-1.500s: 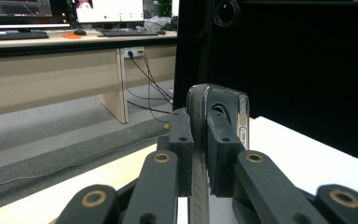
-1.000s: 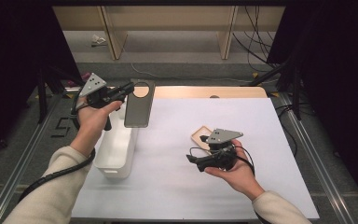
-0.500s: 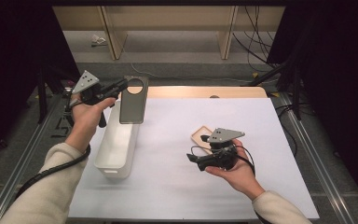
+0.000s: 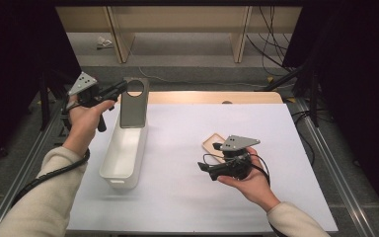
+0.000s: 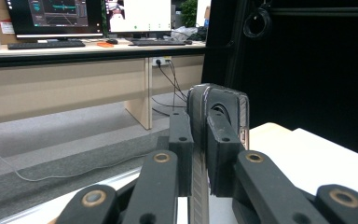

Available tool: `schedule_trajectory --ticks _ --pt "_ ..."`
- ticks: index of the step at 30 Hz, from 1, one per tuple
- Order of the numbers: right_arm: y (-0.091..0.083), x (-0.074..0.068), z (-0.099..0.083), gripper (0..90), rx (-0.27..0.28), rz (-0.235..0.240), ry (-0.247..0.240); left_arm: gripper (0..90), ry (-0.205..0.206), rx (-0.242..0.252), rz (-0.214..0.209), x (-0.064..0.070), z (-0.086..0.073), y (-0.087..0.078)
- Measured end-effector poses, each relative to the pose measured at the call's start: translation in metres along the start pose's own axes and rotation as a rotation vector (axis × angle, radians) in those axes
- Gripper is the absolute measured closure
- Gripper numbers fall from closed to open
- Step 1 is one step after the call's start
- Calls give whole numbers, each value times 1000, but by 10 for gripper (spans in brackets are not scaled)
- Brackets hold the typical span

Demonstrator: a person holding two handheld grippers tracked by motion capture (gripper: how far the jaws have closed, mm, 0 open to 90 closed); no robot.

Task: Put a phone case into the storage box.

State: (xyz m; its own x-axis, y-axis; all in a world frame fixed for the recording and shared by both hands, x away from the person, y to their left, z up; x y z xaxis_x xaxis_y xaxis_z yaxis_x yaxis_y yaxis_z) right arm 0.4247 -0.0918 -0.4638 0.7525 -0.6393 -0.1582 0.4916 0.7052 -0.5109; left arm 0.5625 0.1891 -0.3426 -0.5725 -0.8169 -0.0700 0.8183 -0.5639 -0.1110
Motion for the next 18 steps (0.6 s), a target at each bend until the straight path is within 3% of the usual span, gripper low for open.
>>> schedule_trajectory --ticks 18 --pt "0 1 0 165 5 4 10 819 -3 -27 44 -25 -12 4"
Point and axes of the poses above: each handheld gripper's, and its own axes: y roughly forward along the jaws, z roughly out of its top, x roughly to its right, the point moved 10 cm from there along y, roughly forward along the jaws, and after that the axes turned 9 degrees about y, right-handed, at the moved point
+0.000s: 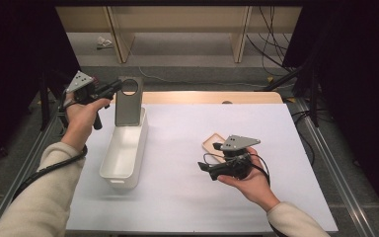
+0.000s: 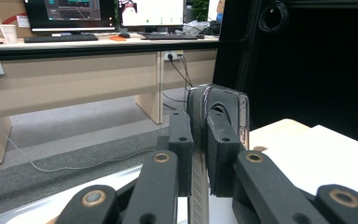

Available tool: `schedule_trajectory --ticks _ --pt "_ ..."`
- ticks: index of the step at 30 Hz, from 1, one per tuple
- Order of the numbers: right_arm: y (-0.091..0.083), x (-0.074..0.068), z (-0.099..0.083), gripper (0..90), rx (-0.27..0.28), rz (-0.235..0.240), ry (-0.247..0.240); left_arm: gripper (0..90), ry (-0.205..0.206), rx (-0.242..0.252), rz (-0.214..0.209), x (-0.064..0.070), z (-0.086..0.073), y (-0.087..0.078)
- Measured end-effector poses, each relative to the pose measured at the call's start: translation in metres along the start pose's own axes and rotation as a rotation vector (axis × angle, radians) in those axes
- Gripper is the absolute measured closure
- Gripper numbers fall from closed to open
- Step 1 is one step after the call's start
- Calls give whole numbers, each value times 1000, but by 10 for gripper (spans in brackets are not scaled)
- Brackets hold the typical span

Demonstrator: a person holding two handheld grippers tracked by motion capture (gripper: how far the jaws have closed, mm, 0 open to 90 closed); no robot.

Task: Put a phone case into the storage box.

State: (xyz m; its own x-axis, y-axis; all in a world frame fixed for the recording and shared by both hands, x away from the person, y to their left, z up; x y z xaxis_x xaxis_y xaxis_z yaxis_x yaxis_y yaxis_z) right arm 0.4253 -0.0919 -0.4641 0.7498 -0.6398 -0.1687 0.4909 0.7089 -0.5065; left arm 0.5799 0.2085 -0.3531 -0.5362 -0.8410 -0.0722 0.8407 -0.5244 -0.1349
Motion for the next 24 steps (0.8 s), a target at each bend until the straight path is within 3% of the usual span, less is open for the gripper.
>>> schedule_trajectory --ticks 24 --pt "0 1 1 165 5 3 7 819 -7 -31 13 -13 -13 15"
Point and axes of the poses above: each handheld gripper's, and its own axes: y roughly forward along the jaws, z roughly out of its top, x roughly to its right, the point moved 10 cm from there along y, roughly forward along the jaws, and after that the axes turned 9 degrees about y, right-handed, at the moved point
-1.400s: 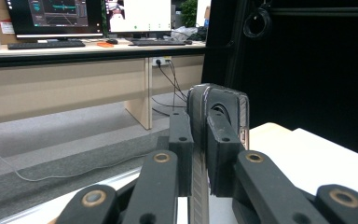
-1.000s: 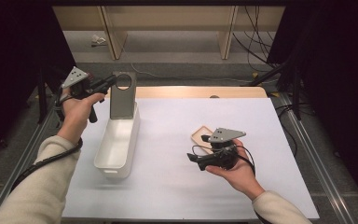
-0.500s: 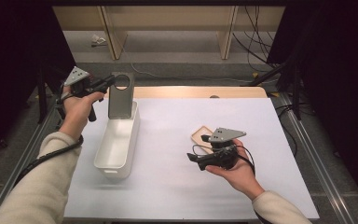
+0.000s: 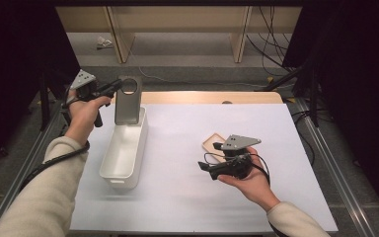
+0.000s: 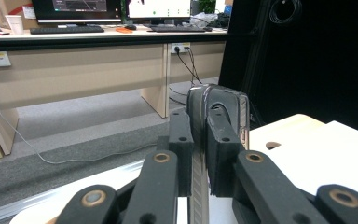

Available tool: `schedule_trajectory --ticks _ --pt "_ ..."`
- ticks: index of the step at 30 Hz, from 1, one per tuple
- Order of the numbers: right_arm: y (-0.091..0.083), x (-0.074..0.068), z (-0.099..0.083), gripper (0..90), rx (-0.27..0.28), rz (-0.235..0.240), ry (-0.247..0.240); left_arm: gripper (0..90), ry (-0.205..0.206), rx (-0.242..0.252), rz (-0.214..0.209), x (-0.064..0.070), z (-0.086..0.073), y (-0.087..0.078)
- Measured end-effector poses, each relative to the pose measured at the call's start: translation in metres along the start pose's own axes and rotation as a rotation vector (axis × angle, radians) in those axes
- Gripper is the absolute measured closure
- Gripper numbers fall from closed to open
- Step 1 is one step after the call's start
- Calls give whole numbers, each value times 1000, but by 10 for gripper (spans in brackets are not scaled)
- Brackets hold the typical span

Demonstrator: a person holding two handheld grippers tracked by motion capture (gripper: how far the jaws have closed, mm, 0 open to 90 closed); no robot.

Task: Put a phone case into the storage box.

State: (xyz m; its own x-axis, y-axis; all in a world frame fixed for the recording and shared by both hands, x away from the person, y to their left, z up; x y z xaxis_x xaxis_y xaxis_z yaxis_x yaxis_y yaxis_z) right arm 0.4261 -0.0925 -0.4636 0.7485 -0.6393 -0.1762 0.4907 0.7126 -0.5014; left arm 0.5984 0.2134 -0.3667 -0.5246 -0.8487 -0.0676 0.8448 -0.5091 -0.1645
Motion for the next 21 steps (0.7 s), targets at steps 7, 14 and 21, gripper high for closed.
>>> schedule_trajectory --ticks 7,14,21 --pt "0 0 0 165 0 0 0 819 -3 -5 -2 0 -3 6" --pt "0 0 0 165 -1 3 1 819 -10 -24 1 -2 -9 14" --pt "0 0 0 166 2 3 4 818 1 -43 -2 -1 -14 19"
Point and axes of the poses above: each handheld gripper's, and its own axes: y roughly forward along the jaws, z roughly out of its top, x roughly to its right, the point moved 10 cm from there along y, roughly forward along the jaws, and after that the axes turned 9 degrees about y, right-handed, at the moved point
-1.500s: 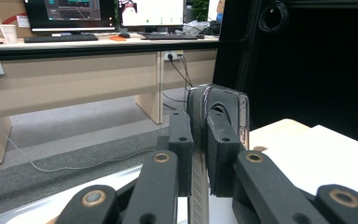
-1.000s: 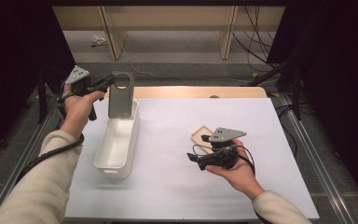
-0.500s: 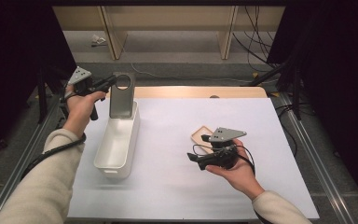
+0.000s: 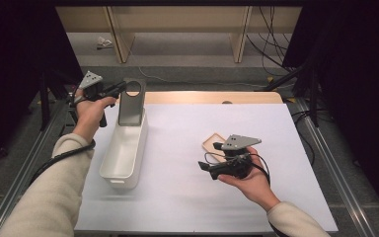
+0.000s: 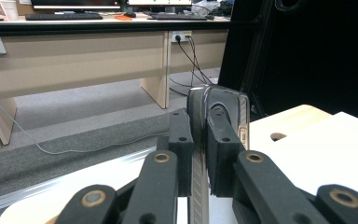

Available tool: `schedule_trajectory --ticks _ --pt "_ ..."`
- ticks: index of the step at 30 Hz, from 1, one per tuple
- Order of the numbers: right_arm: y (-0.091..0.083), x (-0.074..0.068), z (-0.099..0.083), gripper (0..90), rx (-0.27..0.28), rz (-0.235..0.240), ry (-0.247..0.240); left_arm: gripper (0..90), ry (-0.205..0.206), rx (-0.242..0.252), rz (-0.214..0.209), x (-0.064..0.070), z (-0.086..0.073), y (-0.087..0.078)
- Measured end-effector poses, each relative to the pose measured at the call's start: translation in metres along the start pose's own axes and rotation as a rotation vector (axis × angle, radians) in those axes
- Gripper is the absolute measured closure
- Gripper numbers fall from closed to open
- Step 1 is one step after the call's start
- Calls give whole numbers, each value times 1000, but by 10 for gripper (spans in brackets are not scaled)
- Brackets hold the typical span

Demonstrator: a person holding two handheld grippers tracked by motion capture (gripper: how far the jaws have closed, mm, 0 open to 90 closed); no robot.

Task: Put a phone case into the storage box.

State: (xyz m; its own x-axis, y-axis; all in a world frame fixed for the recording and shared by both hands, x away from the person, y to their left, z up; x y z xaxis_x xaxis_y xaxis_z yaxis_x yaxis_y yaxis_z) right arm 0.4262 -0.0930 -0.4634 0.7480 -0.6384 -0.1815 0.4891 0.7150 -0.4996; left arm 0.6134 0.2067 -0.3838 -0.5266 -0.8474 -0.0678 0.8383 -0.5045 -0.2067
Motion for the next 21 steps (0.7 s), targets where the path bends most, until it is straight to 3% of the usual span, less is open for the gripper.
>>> schedule_trajectory --ticks 21 --pt "0 0 0 166 -2 4 2 817 -1 -19 -4 -2 -7 8"
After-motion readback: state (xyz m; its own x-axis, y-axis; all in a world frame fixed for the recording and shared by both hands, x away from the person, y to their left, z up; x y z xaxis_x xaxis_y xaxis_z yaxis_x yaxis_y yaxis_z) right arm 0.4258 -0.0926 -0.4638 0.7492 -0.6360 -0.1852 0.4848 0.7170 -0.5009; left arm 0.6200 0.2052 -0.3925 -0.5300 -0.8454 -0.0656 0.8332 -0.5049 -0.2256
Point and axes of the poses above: each handheld gripper's, and its own axes: y roughly forward along the jaws, z roughly out of its top, x roughly to its right, the point moved 10 cm from there along y, roughly forward along the jaws, and after that the axes turned 9 degrees about y, right-handed, at the moved point
